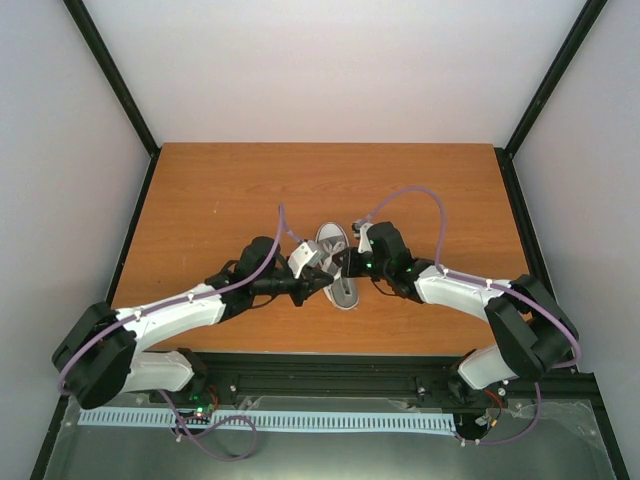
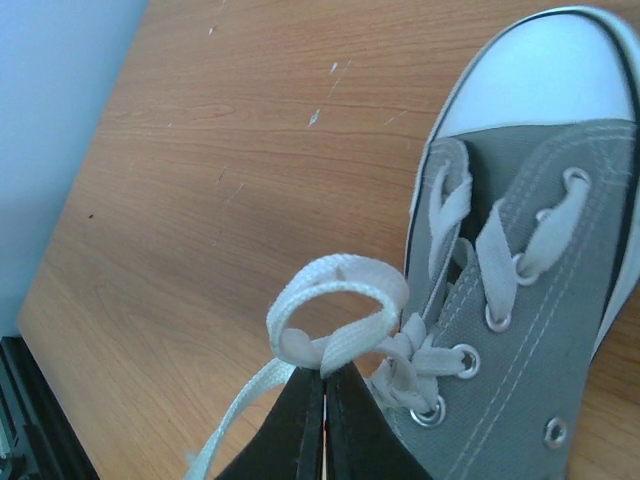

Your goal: Tie the shoes

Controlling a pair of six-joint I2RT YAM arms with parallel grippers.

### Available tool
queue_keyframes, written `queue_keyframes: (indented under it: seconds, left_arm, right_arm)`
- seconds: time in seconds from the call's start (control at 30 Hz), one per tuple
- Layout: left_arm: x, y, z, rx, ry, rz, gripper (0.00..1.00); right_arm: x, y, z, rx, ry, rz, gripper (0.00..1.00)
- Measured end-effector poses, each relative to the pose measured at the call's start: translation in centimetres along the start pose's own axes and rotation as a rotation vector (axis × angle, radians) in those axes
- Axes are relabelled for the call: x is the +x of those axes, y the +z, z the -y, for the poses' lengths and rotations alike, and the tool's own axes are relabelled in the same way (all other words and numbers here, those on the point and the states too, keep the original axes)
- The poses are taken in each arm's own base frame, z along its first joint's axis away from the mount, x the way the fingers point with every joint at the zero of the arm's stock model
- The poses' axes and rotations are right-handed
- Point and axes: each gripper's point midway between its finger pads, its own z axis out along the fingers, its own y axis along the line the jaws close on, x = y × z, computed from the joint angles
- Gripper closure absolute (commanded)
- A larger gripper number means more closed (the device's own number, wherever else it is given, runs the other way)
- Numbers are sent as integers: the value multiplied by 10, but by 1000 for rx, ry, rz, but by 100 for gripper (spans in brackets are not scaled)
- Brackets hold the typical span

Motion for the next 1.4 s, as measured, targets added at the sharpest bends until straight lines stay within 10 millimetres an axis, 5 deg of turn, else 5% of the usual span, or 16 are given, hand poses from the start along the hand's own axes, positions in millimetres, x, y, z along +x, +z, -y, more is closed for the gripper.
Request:
queue_keyframes:
  seconds: [0.37,0.73,1.07,1.13,1.27,1.4]
  left_arm:
    - [7,-7,1,-12,13,-11,99]
    - [67,27,-5,-2,-22,-202,99]
    - [54,42,-5,12,-85,-133,99]
    - [60,49,-4,13,-96,-152,91]
    - [64,58,5,22,-107,-160,53]
    - [51,49,4,-22,-103,-106,43]
  right_arm:
    - [1,5,-3,13,32,-19,97]
    - [6,11,4,36,40,-34,97]
    - [5,11,6,47,30,-25,97]
    - [4,11,7,50,28,-23,97]
    - [5,10,10,60,19,-19,97]
    - [11,10,14,68,-4,-21,97]
